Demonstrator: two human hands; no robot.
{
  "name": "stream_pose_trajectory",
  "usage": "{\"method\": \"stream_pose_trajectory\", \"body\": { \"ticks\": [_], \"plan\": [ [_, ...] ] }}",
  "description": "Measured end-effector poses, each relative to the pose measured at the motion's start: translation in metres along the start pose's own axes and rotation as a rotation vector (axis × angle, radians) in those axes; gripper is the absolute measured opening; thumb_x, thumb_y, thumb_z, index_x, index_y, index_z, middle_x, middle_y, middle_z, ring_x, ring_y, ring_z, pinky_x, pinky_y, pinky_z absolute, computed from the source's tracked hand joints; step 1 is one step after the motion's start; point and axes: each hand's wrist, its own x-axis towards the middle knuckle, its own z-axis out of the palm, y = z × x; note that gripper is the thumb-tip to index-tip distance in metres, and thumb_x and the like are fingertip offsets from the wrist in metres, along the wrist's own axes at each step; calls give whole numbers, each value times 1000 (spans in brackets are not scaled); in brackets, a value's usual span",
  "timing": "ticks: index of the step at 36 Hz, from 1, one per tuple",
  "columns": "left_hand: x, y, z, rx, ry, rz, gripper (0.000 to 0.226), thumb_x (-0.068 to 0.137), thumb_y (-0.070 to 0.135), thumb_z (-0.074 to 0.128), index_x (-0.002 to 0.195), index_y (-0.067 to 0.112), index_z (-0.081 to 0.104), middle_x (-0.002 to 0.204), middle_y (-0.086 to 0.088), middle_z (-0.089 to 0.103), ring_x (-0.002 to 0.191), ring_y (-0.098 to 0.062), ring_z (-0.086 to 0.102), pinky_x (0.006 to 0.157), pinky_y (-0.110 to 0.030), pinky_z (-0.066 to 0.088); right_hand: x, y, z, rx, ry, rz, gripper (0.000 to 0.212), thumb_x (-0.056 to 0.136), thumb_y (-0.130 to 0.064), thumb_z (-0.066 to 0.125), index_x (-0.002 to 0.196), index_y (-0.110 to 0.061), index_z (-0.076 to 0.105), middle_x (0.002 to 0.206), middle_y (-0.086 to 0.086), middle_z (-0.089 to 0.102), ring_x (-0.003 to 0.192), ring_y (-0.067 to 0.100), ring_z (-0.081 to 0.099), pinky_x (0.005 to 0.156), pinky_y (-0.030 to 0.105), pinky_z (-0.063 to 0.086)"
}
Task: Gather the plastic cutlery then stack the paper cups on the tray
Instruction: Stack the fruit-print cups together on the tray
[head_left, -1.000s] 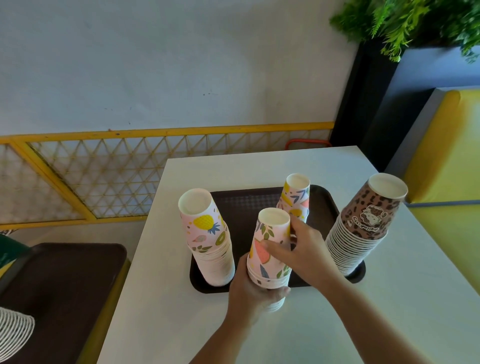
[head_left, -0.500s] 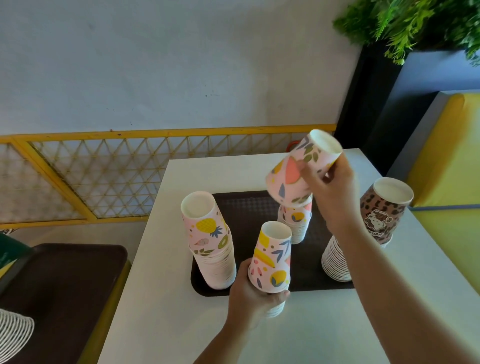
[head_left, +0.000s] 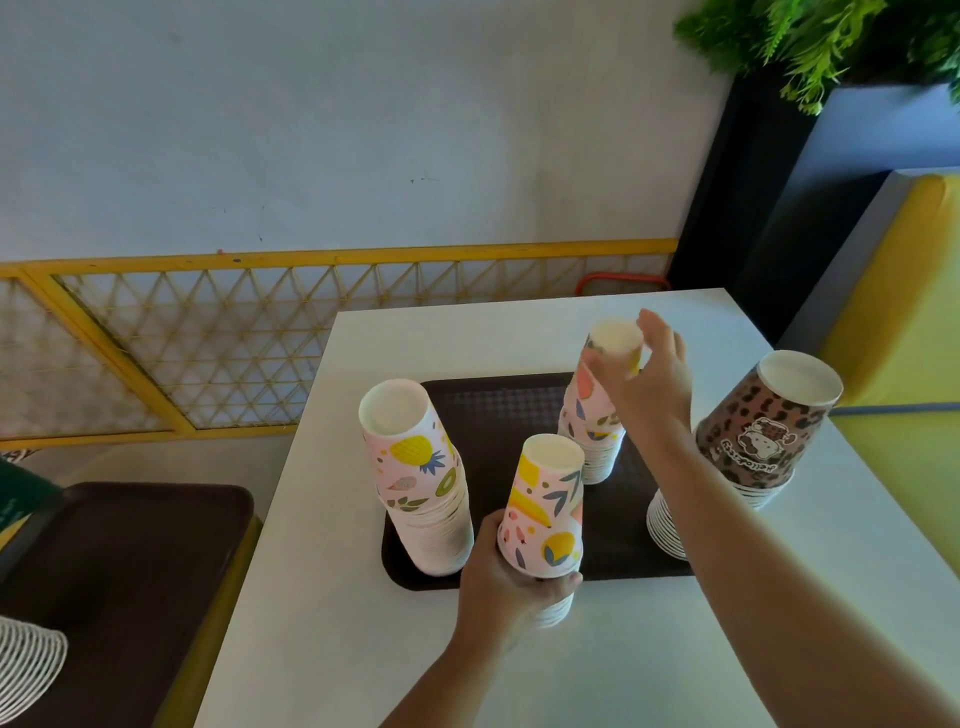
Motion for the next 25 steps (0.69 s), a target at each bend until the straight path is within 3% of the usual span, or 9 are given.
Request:
{"method": "stream_pose_trajectory", "body": {
  "ticks": [3,6,9,12,15,21,25],
  "plan": [
    [0,1,1,-8,-1,10,70,55,20,90,105,38,44,101,20,59,93,8,57,72,-2,46,-14,-2,-6,35,13,-70,71,79,-38,68,138,-19,35,140,1,39,127,16,40,99,27,38],
    [0,3,2,-29,4,19,71,55,20,90,106,37,44,103,18,60,96,-2,59,75,-5,47,-36,-7,-15,93,-8,-145,59,81,-37,64,132,-17,43,129,0,49,116,13,49,92,25,43],
    [-1,4,3,-64,5,22,76,47,30,91,110,31,49,107,11,64,100,-8,61,81,-14,51,-64,-9,-22,93,-157,-152,49,80,-35,65,124,-20,48,114,-9,54,103,8,54,81,21,45],
    [-1,6,2,-95,17,14,78,35,49,81,105,31,51,101,10,67,96,-4,63,81,-19,53,-88,-1,-23,60,-374,-137,56,73,-39,69,124,-26,47,111,-18,53,100,0,53,77,11,42],
    [-1,6,3,-108,24,21,82,35,50,80,109,26,53,103,7,67,98,-9,63,85,-28,55,-101,6,-22,70,-482,-77,57,66,-39,76,115,-33,48,104,-24,55,94,-11,54,69,4,44],
    [-6,8,4,-44,-11,40,90,35,54,79,114,25,49,108,8,64,103,-14,61,88,-29,54,-104,9,-25,71,-429,-82,48,69,-33,77,106,-38,46,90,-34,53,83,-27,52,64,-2,43],
    [-9,8,3,10,-39,33,94,34,58,77,118,29,46,113,13,61,108,-9,58,91,-26,52,-100,9,-28,71,-406,-88,42,71,-29,75,104,-35,50,89,-29,56,83,-20,56,65,1,46]
  ]
}}
